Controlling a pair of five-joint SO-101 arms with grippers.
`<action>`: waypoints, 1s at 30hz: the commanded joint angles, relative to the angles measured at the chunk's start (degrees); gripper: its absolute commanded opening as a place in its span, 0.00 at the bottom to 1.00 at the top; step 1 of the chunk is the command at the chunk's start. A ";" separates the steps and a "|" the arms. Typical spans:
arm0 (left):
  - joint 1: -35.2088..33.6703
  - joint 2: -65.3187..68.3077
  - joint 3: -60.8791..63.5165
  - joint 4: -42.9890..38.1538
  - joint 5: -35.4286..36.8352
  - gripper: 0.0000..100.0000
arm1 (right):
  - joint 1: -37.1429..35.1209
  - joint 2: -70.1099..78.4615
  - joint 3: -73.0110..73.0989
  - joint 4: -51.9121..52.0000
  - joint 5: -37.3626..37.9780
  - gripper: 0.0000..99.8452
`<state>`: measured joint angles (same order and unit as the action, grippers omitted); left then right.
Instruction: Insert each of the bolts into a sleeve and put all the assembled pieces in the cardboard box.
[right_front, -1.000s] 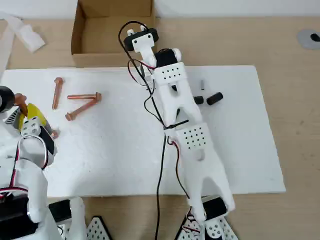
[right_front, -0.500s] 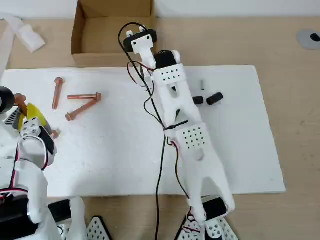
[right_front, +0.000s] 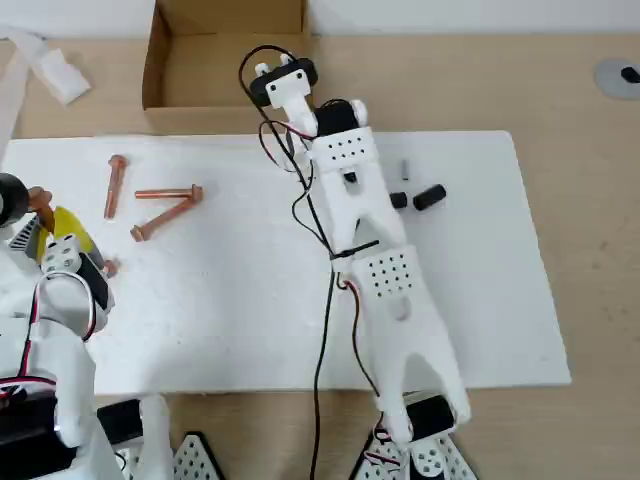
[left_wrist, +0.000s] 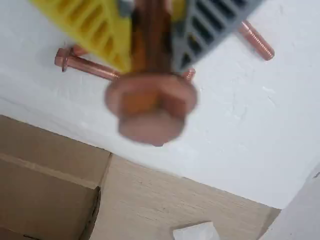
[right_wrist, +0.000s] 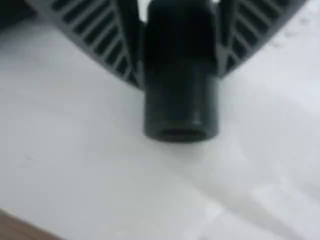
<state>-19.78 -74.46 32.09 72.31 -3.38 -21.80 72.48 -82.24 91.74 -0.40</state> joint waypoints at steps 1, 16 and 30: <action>0.53 -0.57 -0.26 -1.23 -0.09 0.01 | 0.22 0.04 -1.10 1.67 0.79 0.01; 0.79 -2.24 -0.53 -1.32 -0.09 0.01 | 1.98 -19.30 -12.26 10.81 0.62 0.01; 0.88 -14.11 6.07 -1.85 -0.18 0.01 | 1.36 -66.15 28.88 10.73 -0.88 0.01</action>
<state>-19.78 -88.18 38.07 72.13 -3.21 -21.10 20.79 -63.16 101.32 0.13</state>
